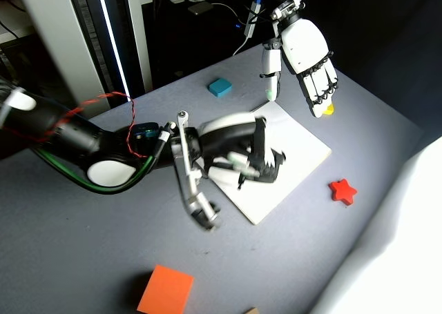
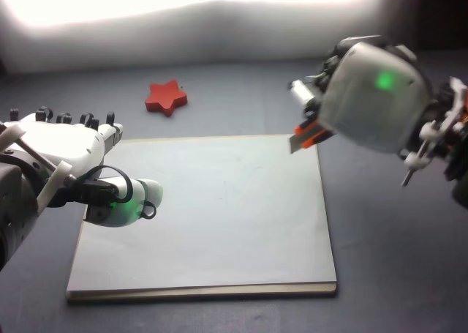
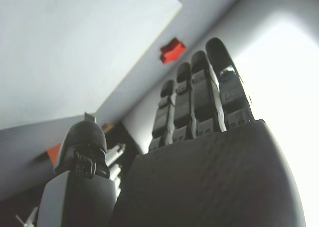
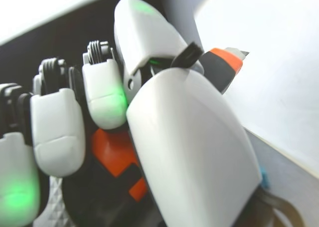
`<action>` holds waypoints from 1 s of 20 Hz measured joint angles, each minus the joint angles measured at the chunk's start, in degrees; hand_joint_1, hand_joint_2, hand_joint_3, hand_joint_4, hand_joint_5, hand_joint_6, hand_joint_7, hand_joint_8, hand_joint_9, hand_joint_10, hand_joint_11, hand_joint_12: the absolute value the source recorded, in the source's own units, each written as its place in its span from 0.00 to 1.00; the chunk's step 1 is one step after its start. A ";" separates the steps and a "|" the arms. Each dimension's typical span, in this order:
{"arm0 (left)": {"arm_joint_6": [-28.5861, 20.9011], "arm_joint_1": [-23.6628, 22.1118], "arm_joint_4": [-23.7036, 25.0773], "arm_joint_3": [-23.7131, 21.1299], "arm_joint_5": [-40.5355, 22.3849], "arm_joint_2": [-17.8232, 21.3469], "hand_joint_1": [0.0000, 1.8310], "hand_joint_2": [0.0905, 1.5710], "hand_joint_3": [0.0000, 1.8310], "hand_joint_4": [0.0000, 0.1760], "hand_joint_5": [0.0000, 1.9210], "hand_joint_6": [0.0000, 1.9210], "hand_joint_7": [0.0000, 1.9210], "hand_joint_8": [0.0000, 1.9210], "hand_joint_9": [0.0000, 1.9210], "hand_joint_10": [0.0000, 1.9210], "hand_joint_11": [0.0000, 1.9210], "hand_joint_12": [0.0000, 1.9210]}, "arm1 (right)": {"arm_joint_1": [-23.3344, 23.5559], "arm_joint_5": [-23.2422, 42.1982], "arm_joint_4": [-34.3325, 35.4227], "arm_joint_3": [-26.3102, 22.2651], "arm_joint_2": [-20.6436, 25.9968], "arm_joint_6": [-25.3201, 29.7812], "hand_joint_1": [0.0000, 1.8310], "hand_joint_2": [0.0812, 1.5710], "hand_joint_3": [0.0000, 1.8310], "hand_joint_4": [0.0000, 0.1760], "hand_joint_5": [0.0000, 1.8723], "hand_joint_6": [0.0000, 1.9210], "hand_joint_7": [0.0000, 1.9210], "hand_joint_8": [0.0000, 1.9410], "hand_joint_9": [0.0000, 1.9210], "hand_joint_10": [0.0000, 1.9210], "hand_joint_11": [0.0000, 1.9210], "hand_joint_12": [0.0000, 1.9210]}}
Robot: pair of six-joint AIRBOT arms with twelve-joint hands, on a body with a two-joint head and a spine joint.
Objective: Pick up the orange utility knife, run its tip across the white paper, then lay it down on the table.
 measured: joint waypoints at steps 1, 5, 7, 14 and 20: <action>0.00 0.00 0.04 0.00 0.04 0.00 0.02 0.80 0.00 0.23 0.02 0.00 0.07 0.00 0.10 0.00 0.00 0.44 | 0.11 -1.88 2.86 -1.33 1.29 1.11 0.87 0.87 0.00 1.00 0.80 1.00 0.89 1.00 0.98 1.00 1.00 1.00; 0.00 0.00 0.02 0.00 0.04 0.00 0.00 0.80 0.00 0.21 0.02 0.00 0.07 0.00 0.09 0.01 0.00 0.39 | 1.20 -8.33 17.55 -3.76 4.13 2.93 0.86 0.87 0.00 1.00 0.79 1.00 0.89 1.00 0.98 1.00 1.00 1.00; 0.00 0.07 0.04 0.00 0.02 0.00 0.01 0.80 0.00 0.23 0.03 0.00 0.08 0.00 0.09 0.01 0.00 0.40 | 2.36 -10.56 22.08 -3.78 5.11 4.13 0.85 0.88 0.00 1.00 0.77 1.00 0.88 1.00 0.98 1.00 1.00 1.00; -0.02 0.31 0.09 0.00 0.11 0.00 0.01 0.79 0.00 0.24 0.03 0.00 0.09 0.00 0.11 0.01 0.00 0.45 | 2.60 -21.09 29.64 -7.23 10.60 14.03 0.80 0.90 0.00 1.00 0.73 1.00 0.87 1.00 0.96 1.00 1.00 1.00; 0.00 0.35 0.04 0.00 0.07 0.00 0.00 0.79 0.00 0.24 0.03 0.00 0.09 0.00 0.11 0.00 0.00 0.45 | 1.05 -27.89 29.88 -8.66 12.39 27.21 0.58 0.94 0.00 0.00 0.35 0.94 0.68 1.00 0.78 1.00 0.76 1.00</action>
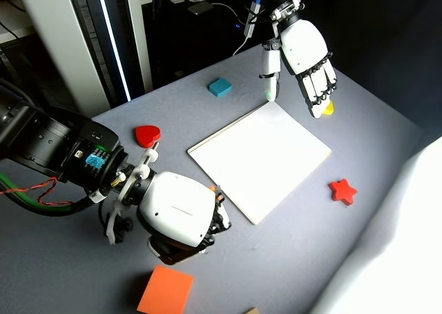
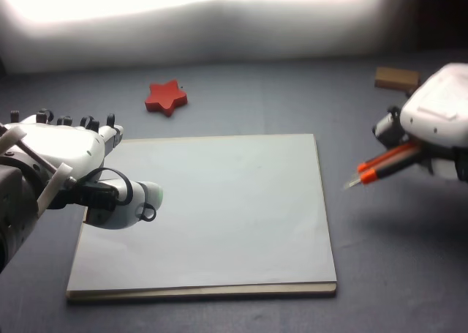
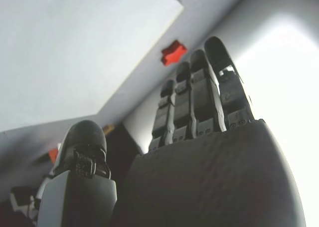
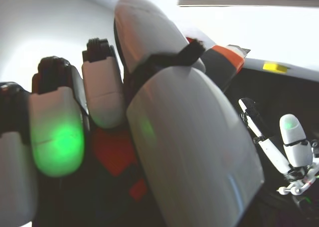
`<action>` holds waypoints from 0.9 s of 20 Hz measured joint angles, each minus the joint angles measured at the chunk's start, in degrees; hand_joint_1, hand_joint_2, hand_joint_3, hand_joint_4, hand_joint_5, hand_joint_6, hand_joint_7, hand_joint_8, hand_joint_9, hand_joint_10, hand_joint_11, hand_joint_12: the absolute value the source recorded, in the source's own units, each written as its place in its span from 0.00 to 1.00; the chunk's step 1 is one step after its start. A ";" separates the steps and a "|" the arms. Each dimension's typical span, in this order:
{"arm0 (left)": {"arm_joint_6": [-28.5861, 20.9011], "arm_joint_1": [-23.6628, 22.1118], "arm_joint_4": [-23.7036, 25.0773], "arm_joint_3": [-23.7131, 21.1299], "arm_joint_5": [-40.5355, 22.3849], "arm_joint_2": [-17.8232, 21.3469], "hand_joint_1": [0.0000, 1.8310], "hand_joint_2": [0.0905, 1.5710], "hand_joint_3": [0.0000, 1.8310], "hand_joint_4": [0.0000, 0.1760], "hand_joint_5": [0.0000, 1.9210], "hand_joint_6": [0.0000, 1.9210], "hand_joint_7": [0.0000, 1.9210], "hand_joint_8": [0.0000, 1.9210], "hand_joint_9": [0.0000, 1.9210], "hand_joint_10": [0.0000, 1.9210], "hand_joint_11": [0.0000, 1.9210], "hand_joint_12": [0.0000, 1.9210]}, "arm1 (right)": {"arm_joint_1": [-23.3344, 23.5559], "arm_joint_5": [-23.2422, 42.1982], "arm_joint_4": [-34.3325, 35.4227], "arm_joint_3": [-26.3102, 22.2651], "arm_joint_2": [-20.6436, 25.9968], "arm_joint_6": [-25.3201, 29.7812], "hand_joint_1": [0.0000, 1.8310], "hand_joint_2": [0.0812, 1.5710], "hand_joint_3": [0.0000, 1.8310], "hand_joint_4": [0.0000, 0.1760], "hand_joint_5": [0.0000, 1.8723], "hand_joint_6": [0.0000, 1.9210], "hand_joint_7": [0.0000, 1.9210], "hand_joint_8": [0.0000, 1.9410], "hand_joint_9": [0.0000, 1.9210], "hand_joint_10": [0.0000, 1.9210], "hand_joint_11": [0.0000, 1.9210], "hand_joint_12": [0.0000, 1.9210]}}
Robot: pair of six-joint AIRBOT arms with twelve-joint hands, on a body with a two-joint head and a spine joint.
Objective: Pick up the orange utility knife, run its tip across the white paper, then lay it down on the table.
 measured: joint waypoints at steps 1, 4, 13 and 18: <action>0.00 0.00 0.00 0.00 0.02 0.00 0.00 0.80 0.00 0.24 0.02 0.00 0.09 0.00 0.10 0.00 0.00 0.43 | -0.98 -0.76 -0.04 0.00 0.00 2.05 0.54 0.95 0.00 0.00 0.28 0.94 0.65 1.00 0.75 1.00 0.73 1.00; 0.00 0.02 0.00 0.00 0.00 0.00 0.01 0.80 0.00 0.24 0.03 0.00 0.09 0.00 0.10 0.00 0.00 0.43 | -2.56 -1.77 -2.32 0.13 0.00 7.65 0.62 0.92 0.00 0.00 0.31 0.77 0.31 1.00 0.55 1.00 0.52 1.00; 0.00 0.37 -0.02 -0.04 0.02 0.00 0.01 0.79 0.00 0.27 0.02 0.00 0.09 0.00 0.10 0.00 0.00 0.43 | -3.82 -1.99 -5.79 0.13 0.09 8.07 0.47 0.85 0.00 0.00 0.05 0.64 0.02 0.60 0.02 0.87 0.02 1.00; 0.00 0.42 0.00 -0.04 0.02 0.00 0.01 0.80 0.00 0.23 0.02 0.00 0.10 0.00 0.10 0.00 0.00 0.42 | -3.76 -3.45 -5.86 -0.02 1.38 7.58 0.40 0.70 0.00 0.04 0.00 0.00 0.00 0.00 0.00 0.00 0.00 0.04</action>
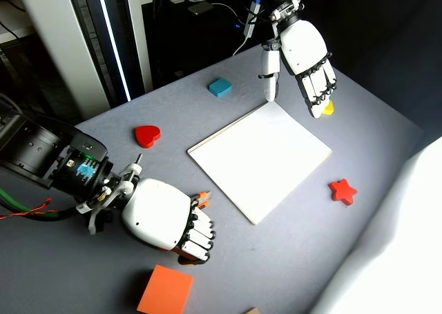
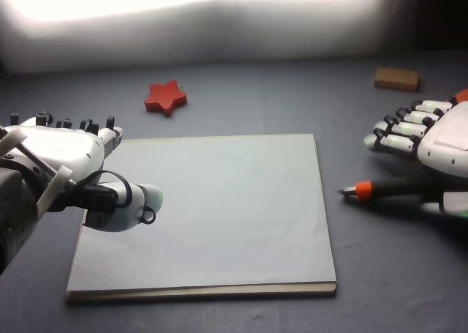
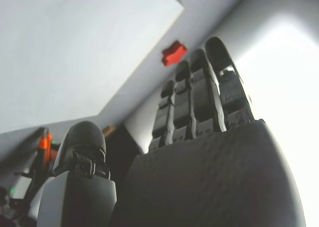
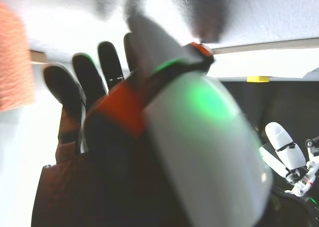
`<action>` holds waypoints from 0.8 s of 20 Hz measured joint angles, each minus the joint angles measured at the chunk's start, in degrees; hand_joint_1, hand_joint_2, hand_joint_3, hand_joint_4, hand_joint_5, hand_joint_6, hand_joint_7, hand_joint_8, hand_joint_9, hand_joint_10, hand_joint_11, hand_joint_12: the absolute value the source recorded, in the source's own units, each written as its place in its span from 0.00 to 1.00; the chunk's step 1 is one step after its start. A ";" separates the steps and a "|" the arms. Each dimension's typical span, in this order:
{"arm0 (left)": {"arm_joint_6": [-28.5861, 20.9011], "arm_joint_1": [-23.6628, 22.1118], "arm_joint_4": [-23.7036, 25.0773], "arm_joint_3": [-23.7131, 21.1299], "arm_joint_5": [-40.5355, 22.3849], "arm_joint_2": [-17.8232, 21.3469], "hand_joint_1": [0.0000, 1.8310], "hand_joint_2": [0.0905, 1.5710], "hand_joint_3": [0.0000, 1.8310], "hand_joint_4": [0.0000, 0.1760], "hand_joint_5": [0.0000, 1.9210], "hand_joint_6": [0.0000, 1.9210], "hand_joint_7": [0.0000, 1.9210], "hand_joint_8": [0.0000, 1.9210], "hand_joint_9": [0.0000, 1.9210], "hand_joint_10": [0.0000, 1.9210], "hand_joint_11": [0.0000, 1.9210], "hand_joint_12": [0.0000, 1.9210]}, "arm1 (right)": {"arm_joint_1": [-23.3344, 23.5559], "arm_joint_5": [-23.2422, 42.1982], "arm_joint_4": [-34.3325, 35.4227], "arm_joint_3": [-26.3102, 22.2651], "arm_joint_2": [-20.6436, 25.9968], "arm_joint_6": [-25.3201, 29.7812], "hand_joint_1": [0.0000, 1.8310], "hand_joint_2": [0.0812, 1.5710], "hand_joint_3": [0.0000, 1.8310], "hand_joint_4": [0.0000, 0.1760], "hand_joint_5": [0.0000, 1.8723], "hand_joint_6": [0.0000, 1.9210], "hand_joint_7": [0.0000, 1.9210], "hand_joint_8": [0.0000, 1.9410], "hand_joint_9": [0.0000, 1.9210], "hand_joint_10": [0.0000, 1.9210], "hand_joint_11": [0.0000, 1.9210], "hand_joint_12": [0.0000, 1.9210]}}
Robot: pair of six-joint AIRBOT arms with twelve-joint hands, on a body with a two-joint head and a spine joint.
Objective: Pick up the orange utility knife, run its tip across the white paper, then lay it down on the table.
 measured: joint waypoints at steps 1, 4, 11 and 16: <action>0.00 0.00 0.02 0.00 0.00 0.00 0.00 0.80 0.00 0.24 0.01 0.00 0.08 0.00 0.09 0.00 0.00 0.40 | 0.00 -0.04 0.00 -0.07 0.15 -0.04 0.39 0.66 0.00 0.10 0.00 0.00 0.00 0.00 0.00 0.00 0.00 0.01; 0.00 0.00 0.04 0.00 0.00 0.00 0.00 0.79 0.00 0.24 0.02 0.00 0.09 0.00 0.10 0.01 0.00 0.44 | 0.83 -0.33 -0.15 -1.60 1.25 -0.35 0.33 0.62 0.00 0.13 0.00 0.00 0.00 0.00 0.00 0.00 0.00 0.00; 0.00 -0.02 0.07 0.00 -0.02 0.00 0.01 0.79 0.00 0.22 0.02 0.00 0.09 0.00 0.10 0.00 0.00 0.44 | 5.49 -1.44 -0.28 -7.17 6.40 -0.39 0.02 0.69 0.00 0.00 0.00 0.00 0.00 0.00 0.00 0.00 0.00 0.00; 1.40 -0.79 0.98 0.44 2.16 0.00 0.01 0.79 0.00 0.20 0.04 0.00 0.10 0.00 0.11 0.00 0.00 0.45 | 10.34 -4.09 -0.22 -11.56 10.84 -0.37 0.00 0.73 0.00 0.00 0.08 0.04 0.10 0.02 0.09 0.06 0.00 0.08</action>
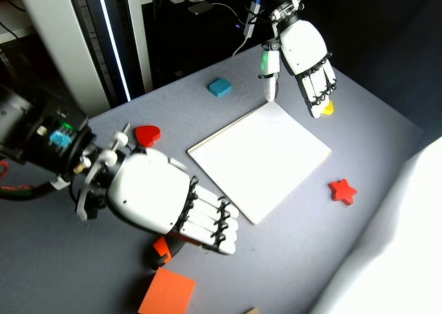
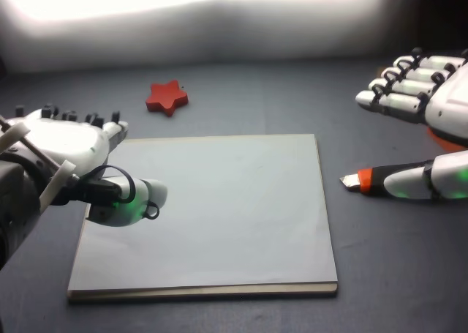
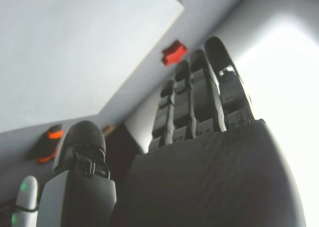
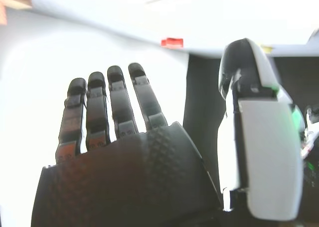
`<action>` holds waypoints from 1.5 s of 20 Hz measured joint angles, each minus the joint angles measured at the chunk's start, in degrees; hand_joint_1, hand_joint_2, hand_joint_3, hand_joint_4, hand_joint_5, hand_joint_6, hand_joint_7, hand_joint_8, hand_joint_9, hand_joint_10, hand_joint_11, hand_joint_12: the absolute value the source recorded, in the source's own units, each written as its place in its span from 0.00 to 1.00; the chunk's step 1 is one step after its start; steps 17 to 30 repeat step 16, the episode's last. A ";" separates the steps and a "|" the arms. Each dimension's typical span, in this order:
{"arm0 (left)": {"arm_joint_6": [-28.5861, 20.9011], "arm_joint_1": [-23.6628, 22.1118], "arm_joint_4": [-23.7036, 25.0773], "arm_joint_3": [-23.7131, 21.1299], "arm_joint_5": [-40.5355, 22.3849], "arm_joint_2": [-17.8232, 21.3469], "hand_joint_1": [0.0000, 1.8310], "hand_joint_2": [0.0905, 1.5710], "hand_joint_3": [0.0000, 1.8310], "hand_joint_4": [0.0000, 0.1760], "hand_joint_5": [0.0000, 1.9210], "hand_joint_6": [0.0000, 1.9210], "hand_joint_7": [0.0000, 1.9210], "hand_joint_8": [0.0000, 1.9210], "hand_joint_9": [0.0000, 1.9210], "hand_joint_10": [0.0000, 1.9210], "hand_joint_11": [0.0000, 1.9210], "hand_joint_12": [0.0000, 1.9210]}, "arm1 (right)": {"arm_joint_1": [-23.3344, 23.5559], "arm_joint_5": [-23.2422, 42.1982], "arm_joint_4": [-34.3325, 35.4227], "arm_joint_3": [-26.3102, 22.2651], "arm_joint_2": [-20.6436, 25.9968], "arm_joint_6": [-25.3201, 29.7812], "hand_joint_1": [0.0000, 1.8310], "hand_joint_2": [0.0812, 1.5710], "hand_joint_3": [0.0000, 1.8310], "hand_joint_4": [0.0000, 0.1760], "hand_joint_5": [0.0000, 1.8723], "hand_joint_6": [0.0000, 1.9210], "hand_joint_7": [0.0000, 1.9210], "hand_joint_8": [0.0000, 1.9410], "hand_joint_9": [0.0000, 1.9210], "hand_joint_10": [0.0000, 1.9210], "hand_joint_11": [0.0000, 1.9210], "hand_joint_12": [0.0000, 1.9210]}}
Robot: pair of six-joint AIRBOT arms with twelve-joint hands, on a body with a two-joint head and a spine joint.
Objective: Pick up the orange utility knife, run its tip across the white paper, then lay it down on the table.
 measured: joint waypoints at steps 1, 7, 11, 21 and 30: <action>0.00 -0.09 -0.09 0.26 0.92 0.00 0.01 0.79 0.00 0.14 0.09 0.01 0.15 0.01 0.14 0.01 0.00 0.47 | 0.79 -0.33 0.04 -0.72 1.14 0.02 0.01 0.75 0.00 0.00 0.18 0.11 0.22 0.06 0.15 0.16 0.00 0.36; 2.21 -3.82 0.42 0.68 4.66 0.00 0.12 0.85 0.00 0.00 0.35 0.63 0.40 0.70 0.34 0.81 0.21 0.98 | 6.12 -2.54 4.24 -3.21 6.84 -3.34 0.05 0.92 0.03 0.00 0.53 0.91 0.58 0.89 0.58 1.00 0.54 1.00; 2.93 -3.98 -0.79 0.13 4.17 -0.07 0.14 0.89 0.01 0.00 0.33 0.87 0.42 0.88 0.39 0.97 0.30 1.00 | 6.14 -1.64 4.31 -4.31 7.45 -5.11 0.00 0.95 0.03 0.00 0.54 0.97 0.62 0.95 0.66 1.00 0.66 1.00; 1.66 -4.87 -1.18 0.70 3.48 -0.07 0.16 0.88 0.00 0.00 0.33 0.86 0.42 0.92 0.40 1.00 0.32 1.00 | 6.14 -0.52 4.35 -4.85 7.06 -6.45 0.04 0.94 0.01 0.00 0.53 0.99 0.60 0.95 0.63 1.00 0.62 1.00; 1.66 -4.87 -1.18 0.70 3.48 -0.07 0.16 0.88 0.00 0.00 0.33 0.86 0.42 0.92 0.40 1.00 0.32 1.00 | 6.14 -0.52 4.35 -4.85 7.06 -6.45 0.04 0.94 0.01 0.00 0.53 0.99 0.60 0.95 0.63 1.00 0.62 1.00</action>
